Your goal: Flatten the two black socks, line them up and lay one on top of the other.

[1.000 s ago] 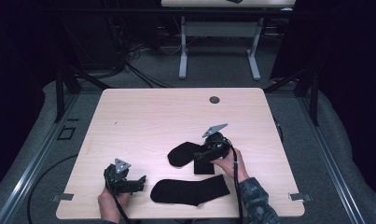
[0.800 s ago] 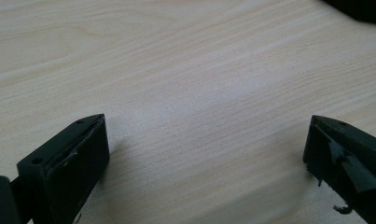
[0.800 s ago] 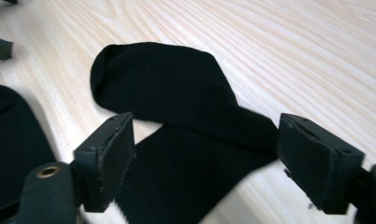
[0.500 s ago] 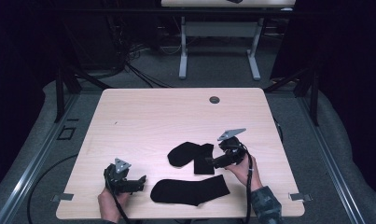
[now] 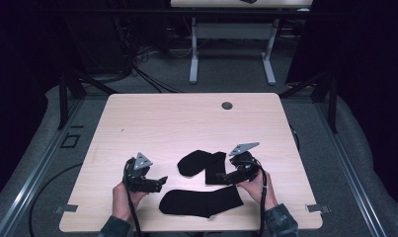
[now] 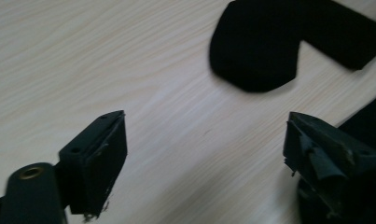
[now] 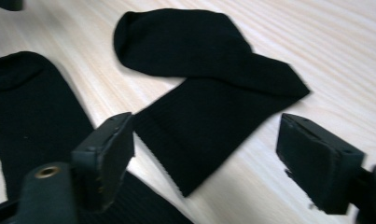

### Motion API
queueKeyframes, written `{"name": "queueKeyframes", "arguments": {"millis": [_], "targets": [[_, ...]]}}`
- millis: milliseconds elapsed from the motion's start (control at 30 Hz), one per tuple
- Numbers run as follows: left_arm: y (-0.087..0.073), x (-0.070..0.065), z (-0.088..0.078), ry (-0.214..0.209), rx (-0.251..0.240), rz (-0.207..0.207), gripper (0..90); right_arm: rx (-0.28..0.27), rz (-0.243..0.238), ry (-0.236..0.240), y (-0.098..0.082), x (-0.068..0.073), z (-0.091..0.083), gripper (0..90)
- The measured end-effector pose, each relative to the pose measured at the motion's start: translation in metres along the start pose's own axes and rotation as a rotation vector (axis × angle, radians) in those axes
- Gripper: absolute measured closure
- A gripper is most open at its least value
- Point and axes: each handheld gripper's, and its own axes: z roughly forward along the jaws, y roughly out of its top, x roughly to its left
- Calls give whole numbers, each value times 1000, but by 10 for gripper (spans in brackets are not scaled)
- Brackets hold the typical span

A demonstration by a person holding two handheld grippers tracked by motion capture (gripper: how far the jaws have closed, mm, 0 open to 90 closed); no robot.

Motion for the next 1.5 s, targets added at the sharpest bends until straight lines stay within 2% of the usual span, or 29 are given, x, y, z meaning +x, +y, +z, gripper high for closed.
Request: {"name": "queueKeyframes", "arguments": {"millis": [67,100,133,200,267,333,433,467,567,600,633,867,1033,1100,1133,1300,1367,1500], "targets": [[5,-4,4,-8,-1,9,150,7,-2,8,1,3,2,210],[10,-7,7,-26,3,21,157,17,-14,15,1,5,4,211],[14,-11,11,-35,9,37,182,20,-19,34,2,10,9,224],[22,-19,20,-61,16,68,195,30,-28,33,3,13,11,228],[31,-28,30,-91,50,118,218,21,-38,37,4,17,15,262],[35,-34,39,-105,73,147,259,30,-45,42,5,21,18,291],[41,-42,53,-97,134,180,310,32,-49,44,5,25,23,321],[42,-43,58,-114,151,191,326,35,-51,42,4,26,25,347],[44,-48,69,-101,193,211,392,50,-56,35,4,27,30,404],[45,-48,71,-103,199,214,415,52,-50,36,3,28,32,417],[45,-48,74,-86,209,216,465,66,-57,33,3,28,34,452],[45,-48,76,-86,227,228,573,112,-66,8,-2,26,44,520],[44,-50,75,-83,226,245,701,90,-71,-15,-5,25,44,606],[44,-50,75,-66,238,268,766,79,-77,-21,-7,25,43,638],[44,-50,75,-64,239,270,789,74,-92,-29,-8,24,43,689],[44,-48,74,-78,232,248,818,70,-89,-32,-9,20,41,777],[44,-46,73,-98,236,226,823,67,-107,-41,-10,20,40,786],[45,-39,64,-133,217,188,827,52,-93,-41,-13,14,34,789]]}}
